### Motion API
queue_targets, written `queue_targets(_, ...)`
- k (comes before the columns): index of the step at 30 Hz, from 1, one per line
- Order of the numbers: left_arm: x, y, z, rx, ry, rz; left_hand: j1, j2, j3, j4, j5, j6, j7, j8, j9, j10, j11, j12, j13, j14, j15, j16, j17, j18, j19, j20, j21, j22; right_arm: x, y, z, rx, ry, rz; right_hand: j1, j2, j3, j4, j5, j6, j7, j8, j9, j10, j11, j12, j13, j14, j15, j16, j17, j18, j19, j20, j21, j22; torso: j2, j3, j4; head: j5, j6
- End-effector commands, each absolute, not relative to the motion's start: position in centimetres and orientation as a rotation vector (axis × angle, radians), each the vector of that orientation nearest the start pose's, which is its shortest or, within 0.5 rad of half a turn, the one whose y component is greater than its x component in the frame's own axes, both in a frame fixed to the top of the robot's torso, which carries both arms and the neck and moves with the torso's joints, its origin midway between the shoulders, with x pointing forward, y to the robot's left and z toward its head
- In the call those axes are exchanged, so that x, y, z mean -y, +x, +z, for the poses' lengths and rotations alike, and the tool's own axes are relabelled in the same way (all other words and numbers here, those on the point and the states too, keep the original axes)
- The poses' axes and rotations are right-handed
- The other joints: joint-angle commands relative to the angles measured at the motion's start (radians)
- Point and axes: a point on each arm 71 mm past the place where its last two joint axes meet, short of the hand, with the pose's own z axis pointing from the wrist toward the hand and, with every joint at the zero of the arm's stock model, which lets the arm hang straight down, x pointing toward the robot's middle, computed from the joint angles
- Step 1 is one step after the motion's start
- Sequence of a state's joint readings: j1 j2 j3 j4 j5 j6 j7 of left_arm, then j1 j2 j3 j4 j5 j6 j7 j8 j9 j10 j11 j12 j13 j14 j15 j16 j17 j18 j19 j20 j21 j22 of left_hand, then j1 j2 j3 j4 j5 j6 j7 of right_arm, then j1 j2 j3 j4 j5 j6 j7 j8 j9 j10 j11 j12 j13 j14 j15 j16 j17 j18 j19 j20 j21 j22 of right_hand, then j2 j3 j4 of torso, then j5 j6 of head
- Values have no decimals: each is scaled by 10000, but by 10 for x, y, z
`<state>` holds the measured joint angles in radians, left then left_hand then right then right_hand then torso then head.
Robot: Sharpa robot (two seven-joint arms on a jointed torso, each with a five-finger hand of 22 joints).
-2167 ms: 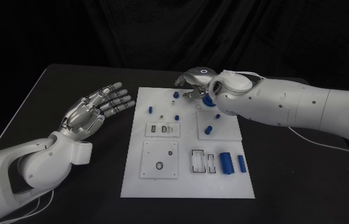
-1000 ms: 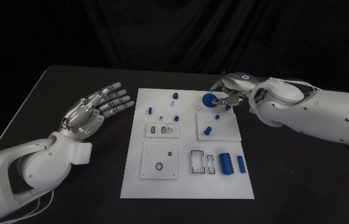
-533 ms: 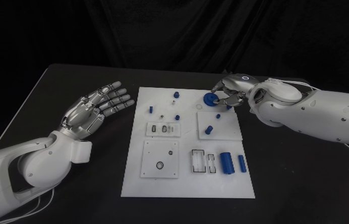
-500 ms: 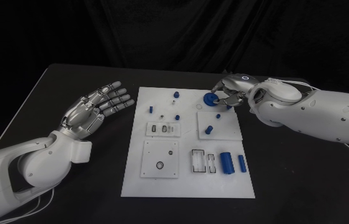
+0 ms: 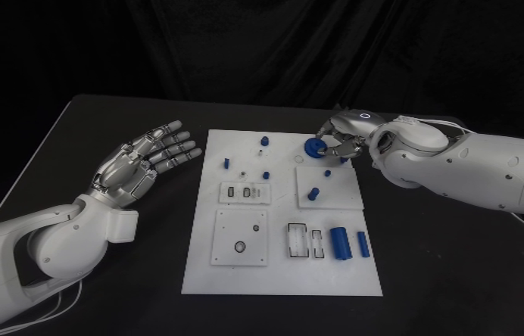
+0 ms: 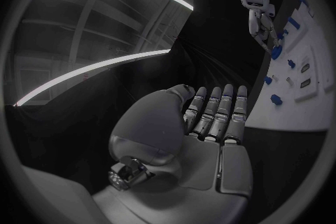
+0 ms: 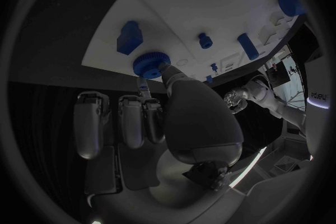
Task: Assemble the parts on the task board
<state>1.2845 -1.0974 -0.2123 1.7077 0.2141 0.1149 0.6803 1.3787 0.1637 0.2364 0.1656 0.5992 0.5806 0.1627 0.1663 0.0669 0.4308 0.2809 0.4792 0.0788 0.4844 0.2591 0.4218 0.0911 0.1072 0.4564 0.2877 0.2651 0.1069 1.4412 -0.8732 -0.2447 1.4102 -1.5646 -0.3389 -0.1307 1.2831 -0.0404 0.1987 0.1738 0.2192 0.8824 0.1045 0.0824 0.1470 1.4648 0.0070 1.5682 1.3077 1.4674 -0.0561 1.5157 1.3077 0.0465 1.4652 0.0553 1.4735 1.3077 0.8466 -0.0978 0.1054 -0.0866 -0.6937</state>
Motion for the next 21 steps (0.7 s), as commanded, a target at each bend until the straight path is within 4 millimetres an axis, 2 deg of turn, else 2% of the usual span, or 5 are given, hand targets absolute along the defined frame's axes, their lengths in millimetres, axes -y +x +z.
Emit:
queue_targets(1,-272,432,-157,-10545,-11069,-21027,-79,-19,54,-22,-57,23,91,44,9,18,79,52,15,-57,20,35,1,-98,15,6,34,-10,257,522,-144,-15927,-2886,3191,-53,-31,-34,-55,-58,325,10,144,96,1060,25,26,2631,801,-10,-13,1712,-58,169,-22,-38,1229,-2,4,3,-9,-11)
queue_targets(12,-272,433,-158,-10574,-11086,-21034,-94,-26,72,-27,-61,9,98,41,7,19,80,57,15,-63,22,45,0,-100,13,6,34,-11,255,523,-150,-16144,-2879,3057,382,-144,-18,-516,5,1262,-111,602,573,1060,-11,26,2631,822,-35,20,1798,-59,173,-40,-50,1258,-6,3,4,24,-55)
queue_targets(14,-272,433,-158,-10580,-11090,-21029,-94,-26,72,-27,-61,9,98,41,7,19,80,57,15,-63,22,45,0,-100,13,6,34,-11,254,523,-150,-16104,-2933,2997,553,-155,-10,-716,383,1586,-206,899,848,1060,-58,26,2631,833,-70,42,1843,-65,192,-75,-32,1294,-5,2,4,28,-58)
queue_targets(17,-272,433,-158,-10589,-11093,-21023,-94,-26,72,-27,-61,9,98,41,7,19,80,57,15,-63,22,45,0,-100,13,6,34,-11,253,523,-150,-16028,-3016,2936,543,-161,-55,-804,705,1619,-259,1086,1125,1060,-94,26,2631,854,-103,87,1921,-83,233,-104,10,1362,-4,3,5,29,-59)
queue_targets(21,-272,433,-158,-10596,-11096,-21010,-94,-26,72,-27,-61,9,98,41,7,19,80,57,15,-63,22,45,0,-100,13,6,34,-11,252,523,-150,-15914,-3063,2944,549,-154,-63,-985,1586,1686,-402,1547,1783,1060,-239,26,2631,892,-209,176,2066,-124,335,-210,125,1528,-2,7,4,49,-64)
